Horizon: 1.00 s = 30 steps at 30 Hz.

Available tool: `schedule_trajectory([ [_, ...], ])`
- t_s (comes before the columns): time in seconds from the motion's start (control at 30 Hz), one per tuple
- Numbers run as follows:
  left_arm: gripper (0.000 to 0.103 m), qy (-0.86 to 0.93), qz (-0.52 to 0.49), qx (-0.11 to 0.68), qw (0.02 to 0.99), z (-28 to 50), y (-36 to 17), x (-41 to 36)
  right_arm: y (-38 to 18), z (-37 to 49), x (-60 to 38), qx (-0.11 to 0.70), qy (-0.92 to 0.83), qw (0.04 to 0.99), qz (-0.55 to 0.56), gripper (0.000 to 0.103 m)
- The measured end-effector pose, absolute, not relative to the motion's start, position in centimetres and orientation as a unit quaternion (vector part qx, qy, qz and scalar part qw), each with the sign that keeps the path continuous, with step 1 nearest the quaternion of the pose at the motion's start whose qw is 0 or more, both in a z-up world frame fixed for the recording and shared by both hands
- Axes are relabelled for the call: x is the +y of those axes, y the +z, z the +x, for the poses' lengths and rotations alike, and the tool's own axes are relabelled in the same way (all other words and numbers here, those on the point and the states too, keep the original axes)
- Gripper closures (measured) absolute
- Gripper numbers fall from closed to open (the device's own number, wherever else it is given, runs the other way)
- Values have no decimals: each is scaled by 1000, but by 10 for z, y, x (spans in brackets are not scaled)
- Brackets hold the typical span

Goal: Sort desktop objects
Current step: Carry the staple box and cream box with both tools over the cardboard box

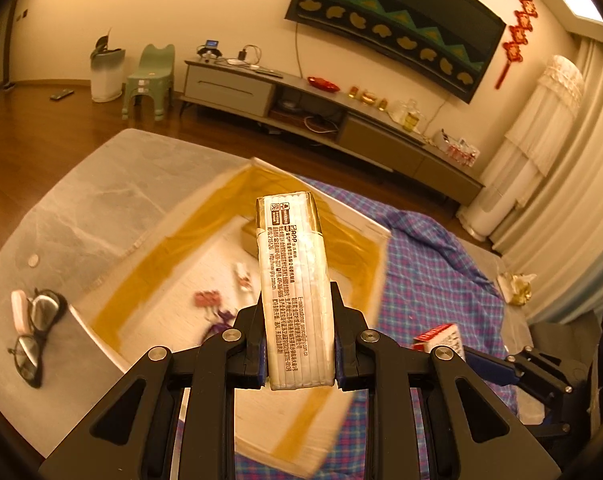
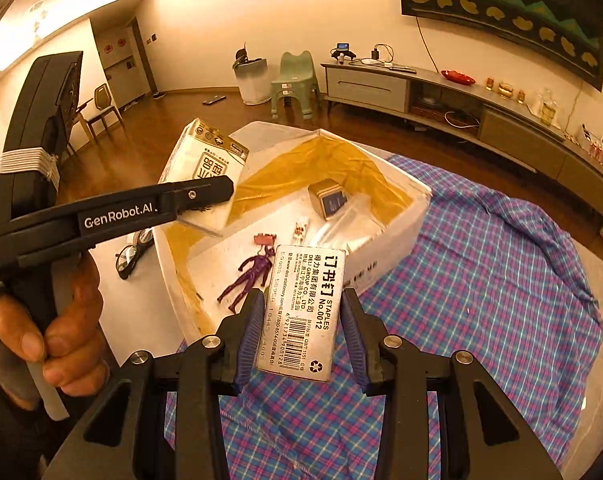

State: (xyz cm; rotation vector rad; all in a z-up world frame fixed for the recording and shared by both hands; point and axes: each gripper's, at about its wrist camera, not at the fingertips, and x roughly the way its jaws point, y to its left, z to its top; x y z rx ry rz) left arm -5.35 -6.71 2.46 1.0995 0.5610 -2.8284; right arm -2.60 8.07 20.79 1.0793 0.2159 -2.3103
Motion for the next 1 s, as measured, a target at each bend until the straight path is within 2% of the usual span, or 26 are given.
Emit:
schedule_trajectory([
  [0.43, 79, -896, 389, 210, 41, -87, -14, -130, 202, -89, 36, 102, -847, 287, 436, 62],
  [0.7, 78, -893, 406, 185, 56, -99, -25, -139, 181, -130, -9, 122, -828, 293, 463, 62],
  [1.0, 78, -877, 435, 195, 61, -107, -40, -146, 162, -174, -55, 146, -811, 286, 490, 62],
])
